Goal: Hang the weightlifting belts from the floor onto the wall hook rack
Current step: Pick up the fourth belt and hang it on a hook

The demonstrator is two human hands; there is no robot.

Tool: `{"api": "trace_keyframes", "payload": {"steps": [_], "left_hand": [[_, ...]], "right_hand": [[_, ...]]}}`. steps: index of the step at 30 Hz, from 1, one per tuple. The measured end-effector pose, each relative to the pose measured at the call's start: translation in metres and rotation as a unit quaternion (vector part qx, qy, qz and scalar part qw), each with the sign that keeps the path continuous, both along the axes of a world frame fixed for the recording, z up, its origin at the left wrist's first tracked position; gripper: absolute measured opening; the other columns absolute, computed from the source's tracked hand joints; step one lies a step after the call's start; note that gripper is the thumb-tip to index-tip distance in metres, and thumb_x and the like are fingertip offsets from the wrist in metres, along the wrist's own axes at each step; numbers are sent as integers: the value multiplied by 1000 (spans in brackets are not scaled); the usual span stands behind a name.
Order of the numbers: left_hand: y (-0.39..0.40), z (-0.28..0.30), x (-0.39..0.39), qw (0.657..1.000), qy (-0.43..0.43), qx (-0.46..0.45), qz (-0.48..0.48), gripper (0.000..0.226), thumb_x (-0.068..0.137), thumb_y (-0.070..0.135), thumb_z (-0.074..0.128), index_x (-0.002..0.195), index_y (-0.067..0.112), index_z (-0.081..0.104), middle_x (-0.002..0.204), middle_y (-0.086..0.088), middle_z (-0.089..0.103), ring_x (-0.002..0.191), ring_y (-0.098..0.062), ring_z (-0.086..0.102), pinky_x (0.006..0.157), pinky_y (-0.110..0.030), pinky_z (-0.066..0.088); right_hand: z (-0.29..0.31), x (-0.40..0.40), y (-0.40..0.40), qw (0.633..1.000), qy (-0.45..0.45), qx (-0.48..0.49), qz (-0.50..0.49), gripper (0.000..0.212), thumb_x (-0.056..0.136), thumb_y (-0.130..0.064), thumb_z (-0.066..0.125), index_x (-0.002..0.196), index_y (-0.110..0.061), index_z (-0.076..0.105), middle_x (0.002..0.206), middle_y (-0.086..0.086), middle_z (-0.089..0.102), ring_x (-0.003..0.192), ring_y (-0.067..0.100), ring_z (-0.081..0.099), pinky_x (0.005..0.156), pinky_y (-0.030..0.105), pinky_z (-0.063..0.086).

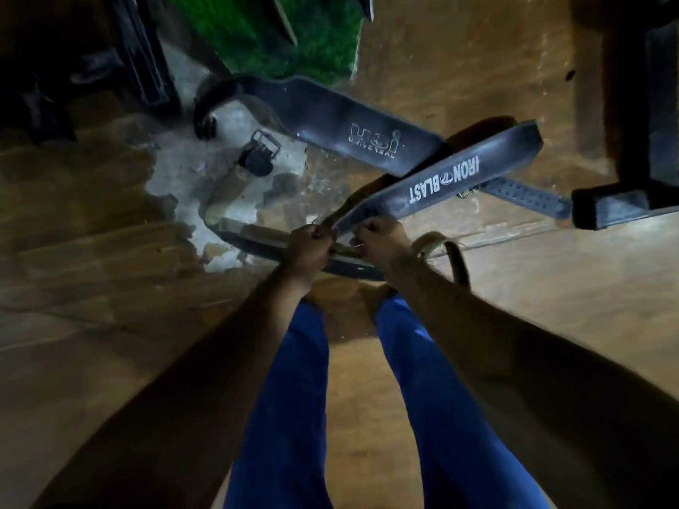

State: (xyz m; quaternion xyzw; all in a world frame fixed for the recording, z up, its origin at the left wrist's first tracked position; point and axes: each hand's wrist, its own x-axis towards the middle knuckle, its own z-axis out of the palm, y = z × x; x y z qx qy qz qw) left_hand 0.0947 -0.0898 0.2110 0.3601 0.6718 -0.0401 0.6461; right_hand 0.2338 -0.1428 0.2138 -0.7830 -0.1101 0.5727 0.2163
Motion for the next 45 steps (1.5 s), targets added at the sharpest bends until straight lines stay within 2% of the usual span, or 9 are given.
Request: {"api": "trace_keyframes", "payload": {"steps": [7,13,17,22,25,31,36,41,45], "left_hand": [[-33,-132,-14,997,-8,52,-60,15,100,25,54,95,16,65,87,-4,67,81,-19,65,67,-31,49],[-4,-228,44,969,26,153,-193,22,97,25,61,117,16,64,105,4,65,96,-14,62,78,-28,50],[7,-276,98,939,11,198,-282,23,95,24,63,115,12,62,110,-6,67,102,-24,64,82,-34,52],[9,-322,144,885,93,265,-371,52,88,47,66,130,19,57,135,-9,60,122,-31,59,96,-40,52],[3,-329,150,910,63,231,-339,41,89,44,67,121,20,61,123,-3,69,112,-25,65,92,-33,53],[9,-256,132,946,-4,239,-221,22,95,37,64,90,16,58,83,3,64,77,-12,59,65,-22,41],[23,-133,115,958,-80,238,-141,20,99,29,61,84,16,56,75,4,58,70,-11,54,66,-28,46],[43,0,110,967,-107,225,-49,30,99,33,59,95,3,62,89,-10,63,81,-21,60,77,-48,56],[58,95,110,975,-91,199,-31,17,95,35,63,87,20,64,94,-8,70,87,-23,67,82,-45,56]], "right_hand": [[-127,-18,-14,999,-23,-38,0,14,99,-23,61,106,-16,70,109,7,71,99,22,68,87,38,60],[-230,4,-23,981,-71,-81,-162,7,95,-32,65,96,-26,69,97,1,73,93,20,70,84,42,62],[-288,27,-38,949,-75,-117,-283,31,85,-54,66,107,-33,69,99,-2,75,94,22,72,85,45,62],[-322,48,-32,903,-63,-82,-417,73,82,-49,72,145,-27,43,135,15,61,122,34,61,103,49,52],[-328,55,-29,886,-16,-48,-461,64,83,-41,77,138,-19,53,123,13,68,113,31,67,99,46,56],[-265,45,-36,876,5,-60,-479,83,61,-80,64,126,-28,63,116,4,69,102,28,68,93,46,58],[-147,50,-20,830,98,97,-540,69,78,-52,78,134,-14,61,125,14,71,103,32,73,84,47,63],[1,71,15,874,108,163,-445,25,99,-27,64,110,-6,71,102,11,78,94,29,76,74,38,64],[97,77,30,901,65,168,-395,16,97,-26,67,93,-11,73,99,11,77,95,31,75,86,44,62]]}}
